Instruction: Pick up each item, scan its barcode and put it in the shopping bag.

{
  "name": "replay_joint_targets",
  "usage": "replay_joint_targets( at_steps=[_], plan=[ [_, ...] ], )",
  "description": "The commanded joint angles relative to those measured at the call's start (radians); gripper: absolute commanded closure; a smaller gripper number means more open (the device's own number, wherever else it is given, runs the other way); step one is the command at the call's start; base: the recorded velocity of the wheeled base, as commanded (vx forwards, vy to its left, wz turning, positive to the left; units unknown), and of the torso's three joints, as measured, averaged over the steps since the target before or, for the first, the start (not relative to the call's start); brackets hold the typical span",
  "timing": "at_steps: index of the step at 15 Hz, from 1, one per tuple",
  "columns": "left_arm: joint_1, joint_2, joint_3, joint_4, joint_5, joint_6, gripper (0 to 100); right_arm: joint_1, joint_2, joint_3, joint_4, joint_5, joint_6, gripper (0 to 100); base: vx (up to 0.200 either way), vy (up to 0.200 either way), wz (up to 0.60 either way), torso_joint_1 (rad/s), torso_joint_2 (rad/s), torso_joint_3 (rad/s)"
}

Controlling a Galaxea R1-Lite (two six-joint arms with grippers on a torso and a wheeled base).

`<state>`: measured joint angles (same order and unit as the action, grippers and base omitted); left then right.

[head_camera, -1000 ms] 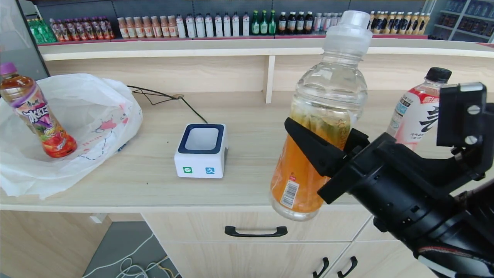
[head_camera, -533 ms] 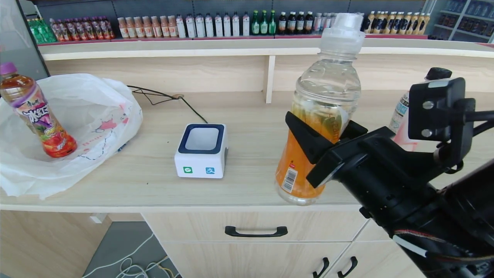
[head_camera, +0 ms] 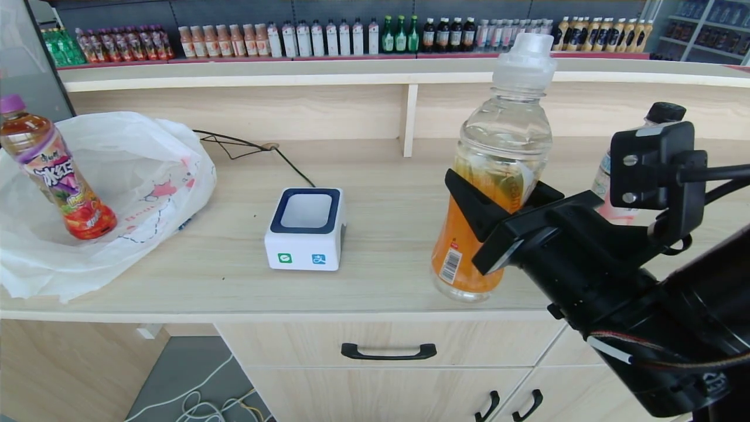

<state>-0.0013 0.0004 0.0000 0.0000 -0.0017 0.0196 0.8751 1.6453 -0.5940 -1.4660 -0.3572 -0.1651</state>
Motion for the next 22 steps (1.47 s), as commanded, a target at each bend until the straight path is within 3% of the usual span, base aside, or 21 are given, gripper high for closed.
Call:
replay_joint_targets(
  at_steps=[1,5,18,22],
  plan=[
    [0.000,0.000,0.000,0.000,0.000,0.000,0,-0.001,0.001,-0.001,-0.001,0.001,0.004,100,0.000,0.000,0.00,0.000,0.00,0.000],
    [0.000,0.000,0.000,0.000,0.002,-0.003,0,-0.013,0.002,0.000,-0.014,0.003,0.019,100,0.000,0.000,0.00,0.000,0.00,0.000],
    [0.000,0.000,0.000,0.000,0.000,-0.003,0,-0.039,0.001,0.011,-0.051,0.037,0.036,100,0.000,0.200,0.00,0.001,0.00,-0.002],
    [0.000,0.000,0.000,0.000,0.000,-0.003,0,-0.045,-0.001,0.013,-0.054,0.035,0.035,100,0.000,0.000,0.00,0.000,0.00,0.000]
  ],
)
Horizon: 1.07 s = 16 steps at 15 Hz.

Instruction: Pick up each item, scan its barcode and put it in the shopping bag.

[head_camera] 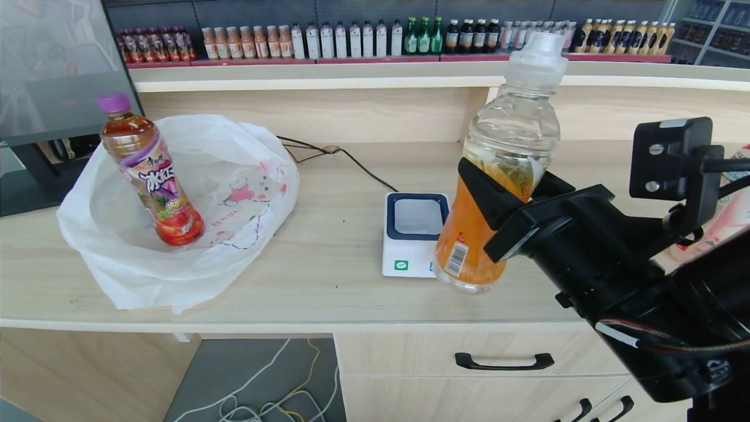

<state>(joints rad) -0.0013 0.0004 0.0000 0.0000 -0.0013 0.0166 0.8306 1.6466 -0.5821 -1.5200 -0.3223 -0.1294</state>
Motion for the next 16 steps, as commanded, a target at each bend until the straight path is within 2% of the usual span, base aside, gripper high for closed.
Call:
replay_joint_targets(
  at_steps=[1,4,8,13,16],
  plan=[
    [0.000,0.000,0.000,0.000,0.000,0.000,0,0.001,-0.001,0.001,0.000,-0.001,-0.001,100,0.000,0.000,0.00,0.000,0.00,0.000],
    [0.000,0.000,0.000,0.000,0.000,0.000,0,0.001,0.012,-0.013,0.006,0.002,-0.009,100,0.000,0.000,0.00,0.000,0.00,0.000],
    [0.000,0.000,0.000,0.000,0.000,0.000,0,0.001,0.065,-0.134,0.014,0.002,-0.073,100,0.000,0.000,0.00,0.000,0.00,0.000],
    [0.000,0.000,0.000,0.000,0.000,-0.001,0,-0.013,0.136,-0.203,0.014,0.006,-0.168,100,0.000,0.000,0.00,0.000,0.00,0.000],
    [0.000,0.000,0.000,0.000,0.000,-0.001,0,-0.041,0.208,-0.363,0.014,0.035,-0.286,100,0.000,0.000,0.00,0.000,0.00,0.000]
  ],
)
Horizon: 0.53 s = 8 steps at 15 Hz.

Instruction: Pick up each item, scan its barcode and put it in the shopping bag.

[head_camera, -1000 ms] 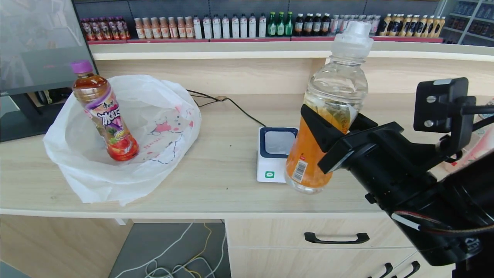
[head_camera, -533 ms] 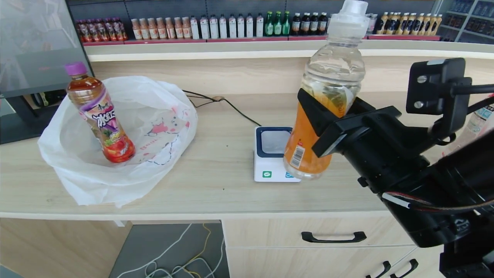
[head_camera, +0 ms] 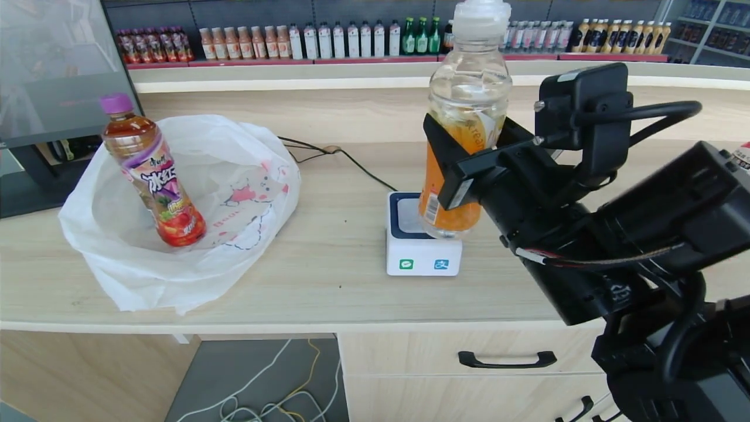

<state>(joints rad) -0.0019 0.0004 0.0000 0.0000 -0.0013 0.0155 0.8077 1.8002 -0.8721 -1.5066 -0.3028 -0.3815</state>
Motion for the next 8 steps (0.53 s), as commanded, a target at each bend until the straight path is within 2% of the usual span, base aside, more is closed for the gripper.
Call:
replay_joint_targets(
  at_steps=[1,3,5,8],
  plan=[
    [0.000,0.000,0.000,0.000,0.000,0.000,0,-0.033,0.061,-0.102,0.000,0.048,-0.062,100,0.000,0.000,0.00,0.000,0.00,0.000],
    [0.000,0.000,0.000,0.000,0.000,0.000,0,-0.054,0.079,-0.156,0.014,0.139,-0.102,100,0.000,0.000,0.00,0.000,0.00,0.000],
    [0.000,0.000,0.000,0.000,0.000,0.000,0,-0.058,0.079,-0.157,0.026,0.163,-0.108,100,0.000,0.000,0.00,0.000,0.00,0.000],
    [0.000,0.000,0.000,0.000,0.000,0.001,0,-0.099,0.082,-0.153,0.031,0.376,-0.217,100,0.000,0.000,0.00,0.000,0.00,0.000]
  ],
)
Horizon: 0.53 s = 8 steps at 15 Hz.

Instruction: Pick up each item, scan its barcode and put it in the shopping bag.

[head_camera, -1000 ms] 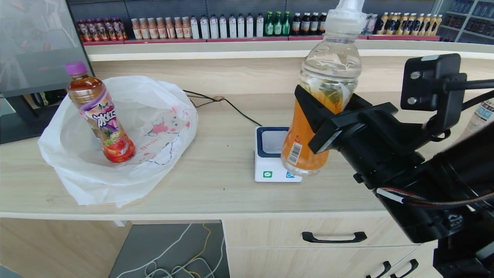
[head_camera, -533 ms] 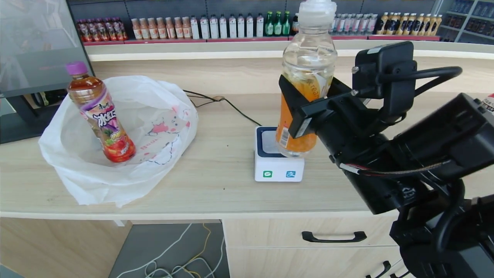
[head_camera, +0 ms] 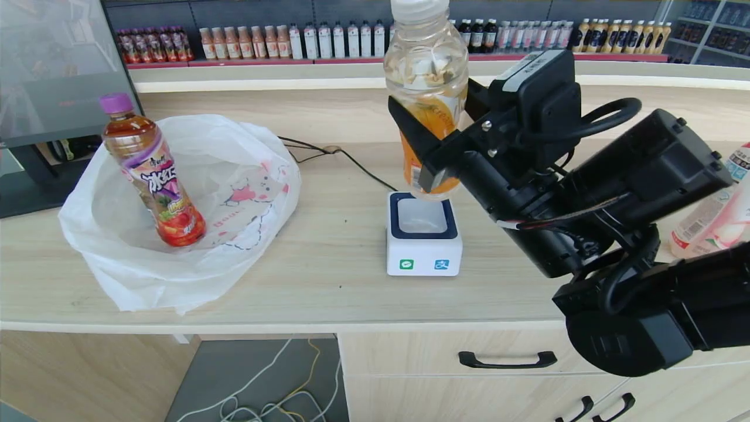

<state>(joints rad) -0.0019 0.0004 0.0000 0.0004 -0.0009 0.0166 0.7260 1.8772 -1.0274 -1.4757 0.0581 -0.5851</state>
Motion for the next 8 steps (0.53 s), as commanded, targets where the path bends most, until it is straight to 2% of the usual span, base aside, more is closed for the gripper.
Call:
replay_joint_targets(
  at_steps=[1,4,5,6,8],
  plan=[
    [0.000,0.000,0.000,0.000,-0.001,0.000,0,-0.031,0.003,0.015,0.000,0.072,-0.047,100,0.000,0.000,0.00,0.000,0.00,0.000],
    [0.000,0.000,0.000,0.000,-0.001,0.000,0,-0.062,0.003,0.063,-0.001,0.223,-0.139,100,0.000,0.000,0.00,0.000,0.00,0.000],
    [0.000,0.000,0.000,0.000,-0.001,0.000,0,-0.063,0.003,0.064,-0.001,0.227,-0.142,100,0.000,0.000,0.00,0.000,0.00,0.000],
    [0.000,0.000,0.000,0.000,-0.001,0.000,0,-0.088,0.000,0.069,-0.005,0.286,-0.203,100,0.000,0.000,0.00,0.000,0.00,0.000],
    [0.000,0.000,0.000,0.000,0.001,-0.001,0,-0.094,-0.007,0.072,-0.005,0.333,-0.265,100,0.000,0.000,0.00,0.000,0.00,0.000]
  ],
)
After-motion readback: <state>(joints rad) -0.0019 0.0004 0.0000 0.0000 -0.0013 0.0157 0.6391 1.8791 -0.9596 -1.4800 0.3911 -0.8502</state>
